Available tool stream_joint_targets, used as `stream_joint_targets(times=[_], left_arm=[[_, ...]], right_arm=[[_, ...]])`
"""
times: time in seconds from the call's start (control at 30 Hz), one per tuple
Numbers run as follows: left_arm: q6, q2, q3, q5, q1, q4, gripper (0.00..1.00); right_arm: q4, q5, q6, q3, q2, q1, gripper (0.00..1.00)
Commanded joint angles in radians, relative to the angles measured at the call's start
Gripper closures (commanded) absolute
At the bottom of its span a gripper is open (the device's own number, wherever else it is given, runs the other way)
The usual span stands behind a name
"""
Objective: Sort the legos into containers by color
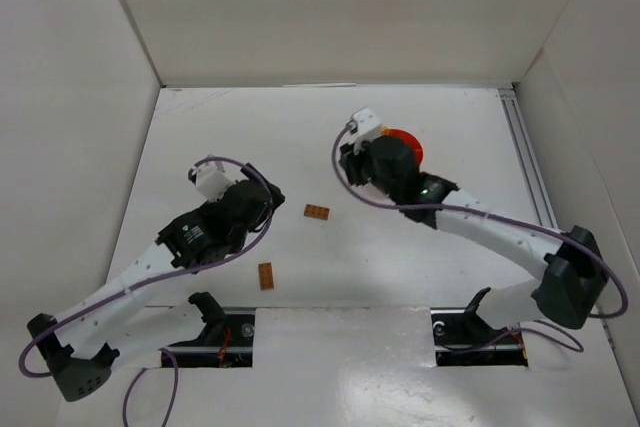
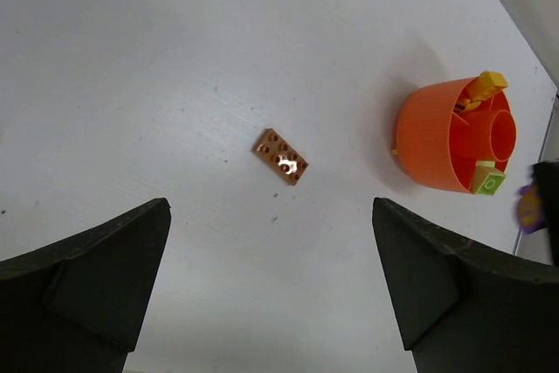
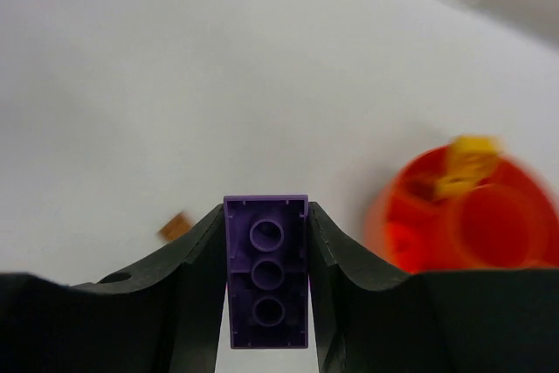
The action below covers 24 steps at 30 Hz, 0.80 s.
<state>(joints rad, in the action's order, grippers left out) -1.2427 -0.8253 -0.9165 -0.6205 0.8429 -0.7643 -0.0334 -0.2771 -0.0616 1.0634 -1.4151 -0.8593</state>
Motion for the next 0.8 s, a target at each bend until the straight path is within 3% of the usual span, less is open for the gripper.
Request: stream_joint_targets(times=[0.0, 0.07, 0.13, 0.2, 0.3, 0.5, 0.77], left_arm=[[0.147, -0.073, -0.097, 0.016, -0.030, 0.152, 0.00], [0.251, -0.139, -0.122, 0.071, -0.070, 0.251, 0.00], [0.314, -0.182, -0.136, 0.212, -0.169, 0.319, 0.00], [0.395, -0.250, -0.136, 0.404, -0.302, 0.412, 0.00], [0.439, -0.337, -0.136, 0.530, -0.386, 0.479, 0.00], [0.482, -0.481, -0.234, 0.510, -0.406, 0.477, 0.00], [0.482, -0.561, -0.272, 0.535, -0.424, 0.467, 0.00]], right_arm=[[0.113, 0.183, 0.226, -0.022, 0.088, 0.162, 0.82], [0.142, 0.287, 0.281, -0.010, 0.088, 0.328, 0.82], [0.151, 0.418, 0.281, 0.016, 0.059, 0.467, 0.82], [0.151, 0.466, 0.296, 0.065, 0.006, 0.528, 0.82], [0.164, 0.487, 0.296, 0.110, -0.065, 0.597, 0.80], [0.184, 0.547, 0.296, 0.135, -0.168, 0.689, 0.79], [0.213, 0.564, 0.286, 0.165, -0.283, 0.712, 0.76]])
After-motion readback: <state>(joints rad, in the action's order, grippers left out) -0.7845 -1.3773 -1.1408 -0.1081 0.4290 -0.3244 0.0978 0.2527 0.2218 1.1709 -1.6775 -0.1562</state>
